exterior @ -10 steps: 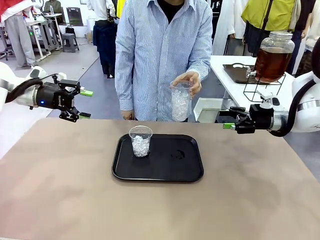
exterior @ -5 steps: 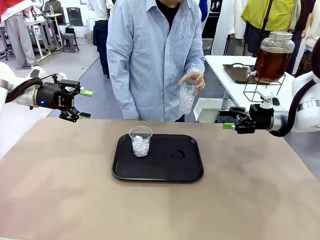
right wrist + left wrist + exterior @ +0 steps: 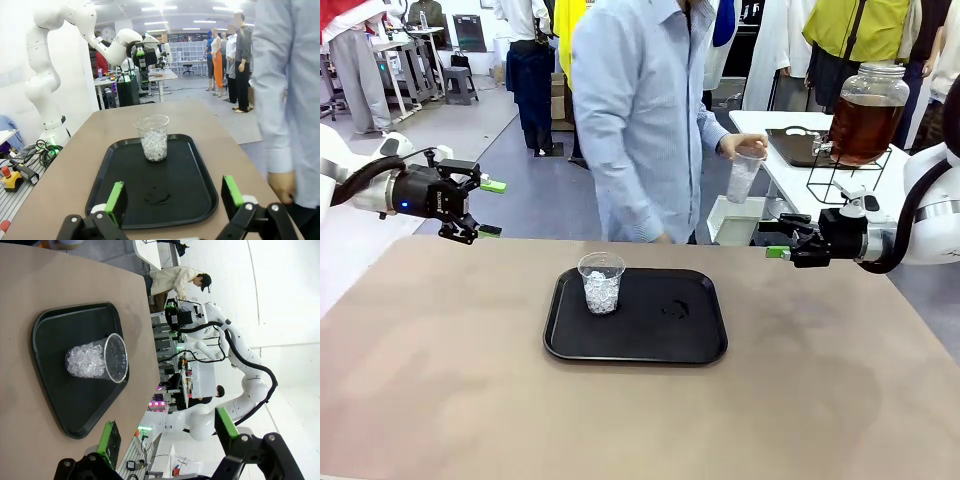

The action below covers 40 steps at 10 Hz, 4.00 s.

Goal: Pour the drink into the iced cup.
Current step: Pick up the iced cup indicated by the human and present it to them.

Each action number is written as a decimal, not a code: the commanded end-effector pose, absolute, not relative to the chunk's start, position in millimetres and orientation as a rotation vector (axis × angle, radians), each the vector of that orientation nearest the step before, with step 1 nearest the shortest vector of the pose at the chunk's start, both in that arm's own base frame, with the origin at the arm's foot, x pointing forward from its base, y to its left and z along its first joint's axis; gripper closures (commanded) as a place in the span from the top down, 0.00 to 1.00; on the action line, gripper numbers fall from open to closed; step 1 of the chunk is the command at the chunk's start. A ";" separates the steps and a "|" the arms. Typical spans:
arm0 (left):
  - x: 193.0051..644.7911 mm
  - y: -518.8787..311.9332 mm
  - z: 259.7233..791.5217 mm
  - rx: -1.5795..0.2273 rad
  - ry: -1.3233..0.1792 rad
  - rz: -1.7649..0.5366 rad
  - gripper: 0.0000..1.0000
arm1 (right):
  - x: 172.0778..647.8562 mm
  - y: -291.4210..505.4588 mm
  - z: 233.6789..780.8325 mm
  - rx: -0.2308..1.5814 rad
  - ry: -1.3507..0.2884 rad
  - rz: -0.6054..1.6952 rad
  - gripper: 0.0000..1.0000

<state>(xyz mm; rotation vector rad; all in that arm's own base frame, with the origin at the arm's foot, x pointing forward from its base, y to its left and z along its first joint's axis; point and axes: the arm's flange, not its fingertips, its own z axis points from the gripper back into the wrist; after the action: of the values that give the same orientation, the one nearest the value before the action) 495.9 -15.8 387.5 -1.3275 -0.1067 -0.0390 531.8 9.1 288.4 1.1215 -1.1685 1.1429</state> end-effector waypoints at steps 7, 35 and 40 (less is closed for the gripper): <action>495.9 -16.3 389.0 -1.337 -0.115 -0.033 1.00 | 534.0 10.8 291.5 1.122 -1.169 1.147 1.00; 495.9 -16.3 389.0 -1.337 -0.115 -0.033 1.00 | 534.0 10.8 291.5 1.122 -1.169 1.147 1.00; 495.9 -16.3 389.0 -1.337 -0.115 -0.033 1.00 | 534.0 10.8 291.5 1.122 -1.169 1.147 1.00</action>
<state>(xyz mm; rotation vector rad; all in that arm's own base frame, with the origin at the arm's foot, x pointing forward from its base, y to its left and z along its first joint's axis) 495.9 -15.8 387.5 -1.3275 -0.1067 -0.0390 531.8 9.1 288.4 1.1215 -1.1685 1.1429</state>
